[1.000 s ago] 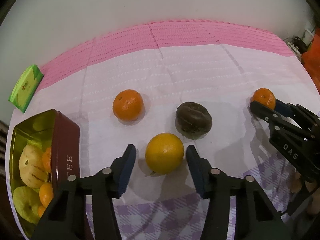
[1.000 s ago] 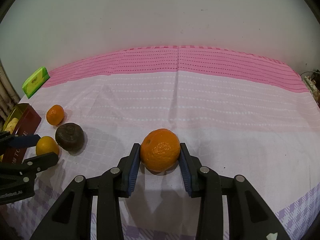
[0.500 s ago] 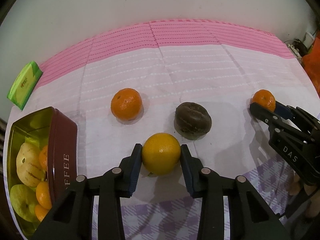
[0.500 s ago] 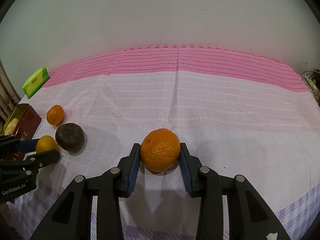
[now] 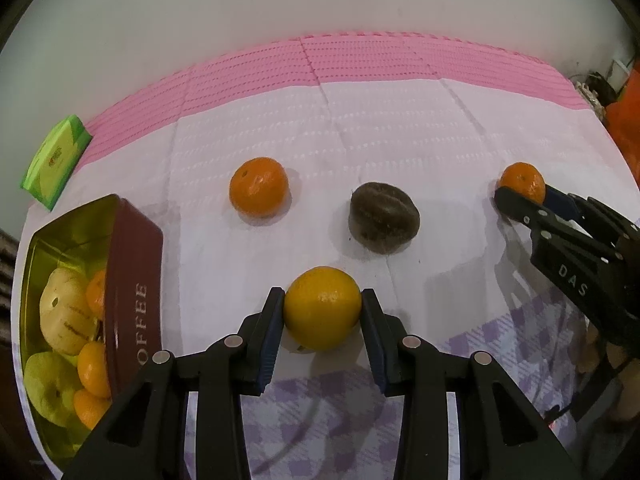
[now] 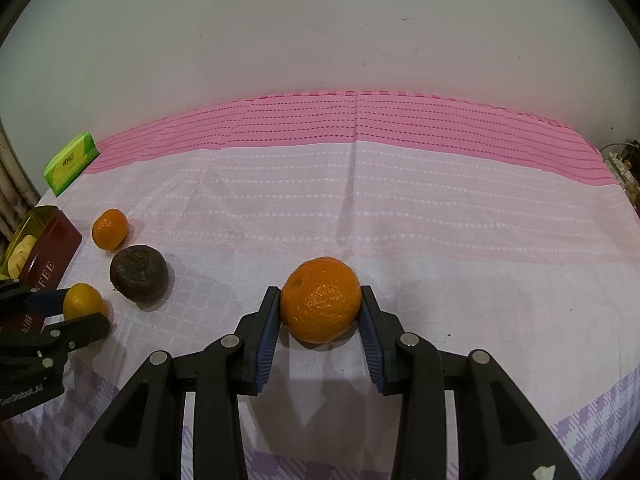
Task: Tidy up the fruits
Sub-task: 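Carry the yellow citrus over the gold tin and lower it with the left tool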
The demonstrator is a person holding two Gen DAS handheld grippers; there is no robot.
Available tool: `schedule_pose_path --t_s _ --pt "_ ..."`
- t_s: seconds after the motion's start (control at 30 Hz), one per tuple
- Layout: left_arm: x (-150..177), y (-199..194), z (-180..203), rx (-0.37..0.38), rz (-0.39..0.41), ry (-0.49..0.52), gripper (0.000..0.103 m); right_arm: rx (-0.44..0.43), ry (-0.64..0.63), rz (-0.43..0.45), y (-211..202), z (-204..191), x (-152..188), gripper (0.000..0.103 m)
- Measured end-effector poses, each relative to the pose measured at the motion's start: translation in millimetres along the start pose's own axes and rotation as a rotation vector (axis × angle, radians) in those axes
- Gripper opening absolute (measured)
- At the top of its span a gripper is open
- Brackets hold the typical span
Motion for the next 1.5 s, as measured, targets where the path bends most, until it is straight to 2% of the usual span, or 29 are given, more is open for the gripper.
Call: schedule_pose_path --t_s 0.2,0.4,0.5,0.7,1.1,1.3,1.5 --pt "9.4 -10.1 -3.7 -0.009 -0.003 -0.004 0.039 0.005 -0.007 -0.001 1.7 -0.8 -0.8 0.036" --pt "14.5 -32.8 -12.5 -0.021 0.03 -0.021 0.039 0.013 -0.015 -0.001 1.4 -0.6 -0.7 0.036" --pt "18.1 -48.0 -21.4 -0.012 0.051 -0.043 0.039 0.016 -0.017 -0.001 1.6 -1.3 -0.9 0.036" --pt "35.7 -76.4 -59.7 -0.041 0.08 -0.098 0.039 0.019 -0.018 0.001 1.2 -1.6 -0.9 0.036" --pt "97.5 -78.3 -148.8 -0.122 -0.003 -0.247 0.039 0.027 -0.027 0.002 1.1 -1.8 -0.8 0.035" --pt "114.5 -62.8 -159.2 -0.116 -0.048 -0.275 0.039 0.036 -0.032 0.003 1.0 -3.8 -0.7 0.035" --pt "117.4 -54.7 -155.2 -0.106 -0.063 -0.257 0.039 0.047 -0.036 0.005 0.6 -4.8 0.0 0.035"
Point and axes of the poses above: each gripper's, at about its wrist camera, not at the fingertips, and y roughly the way its jaws point, z to its right, x to its underside, the point moved 6 cm from there along y, roughly the way its jaws point, and after that the axes turned 2 degrees about -z, right-handed, at the moved point
